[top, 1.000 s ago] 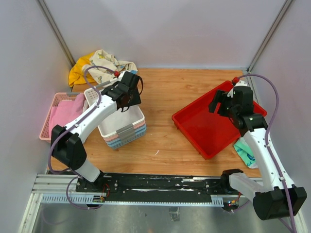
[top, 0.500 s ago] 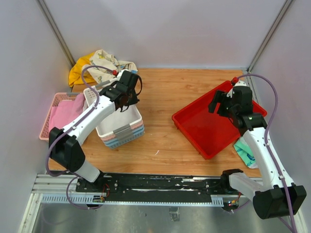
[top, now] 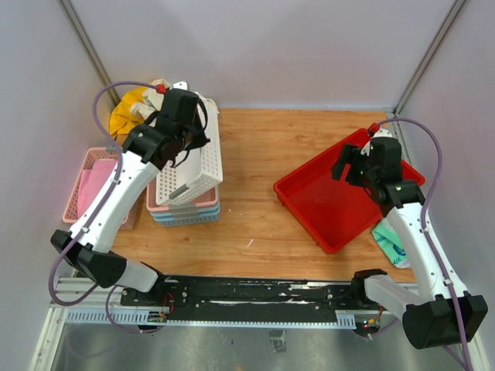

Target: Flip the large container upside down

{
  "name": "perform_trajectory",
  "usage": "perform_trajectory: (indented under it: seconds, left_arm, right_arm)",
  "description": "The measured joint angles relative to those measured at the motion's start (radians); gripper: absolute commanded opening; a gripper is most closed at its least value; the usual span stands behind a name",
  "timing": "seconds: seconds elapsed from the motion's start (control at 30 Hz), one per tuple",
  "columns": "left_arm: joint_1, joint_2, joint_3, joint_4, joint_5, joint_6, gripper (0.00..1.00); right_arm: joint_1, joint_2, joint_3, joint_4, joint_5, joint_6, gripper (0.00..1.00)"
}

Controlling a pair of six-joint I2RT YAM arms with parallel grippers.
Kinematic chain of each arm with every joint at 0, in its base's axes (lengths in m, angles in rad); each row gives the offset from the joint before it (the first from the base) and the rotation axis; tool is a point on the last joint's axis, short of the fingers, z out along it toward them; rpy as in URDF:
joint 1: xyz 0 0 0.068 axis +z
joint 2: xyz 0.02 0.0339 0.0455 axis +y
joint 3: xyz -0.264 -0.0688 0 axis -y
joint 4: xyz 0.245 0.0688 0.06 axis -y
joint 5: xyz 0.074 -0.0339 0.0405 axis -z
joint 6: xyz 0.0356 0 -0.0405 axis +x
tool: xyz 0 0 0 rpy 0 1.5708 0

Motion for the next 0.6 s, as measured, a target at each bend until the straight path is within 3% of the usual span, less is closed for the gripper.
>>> perform_trajectory:
  seconds: [0.2, 0.43, 0.5, 0.6]
  left_arm:
    - [-0.005, 0.005, 0.217, -0.044, 0.078, 0.031, 0.00]
    - [-0.009, 0.165, 0.676, -0.034, 0.214, 0.048, 0.00]
    - [-0.009, 0.209, 0.743, 0.011, 0.274, 0.035, 0.00]
    - [-0.010, 0.248, 0.728, 0.109, 0.380, 0.002, 0.00]
  right_arm:
    - [0.000, 0.000, -0.001, 0.000, 0.000, 0.000, 0.79]
    - [0.000, -0.012, -0.007, -0.002, 0.001, 0.000, 0.79]
    - [0.000, -0.023, -0.013, -0.006, 0.004, 0.000, 0.80]
    - [0.000, -0.042, -0.020, -0.020, 0.011, 0.000, 0.80]
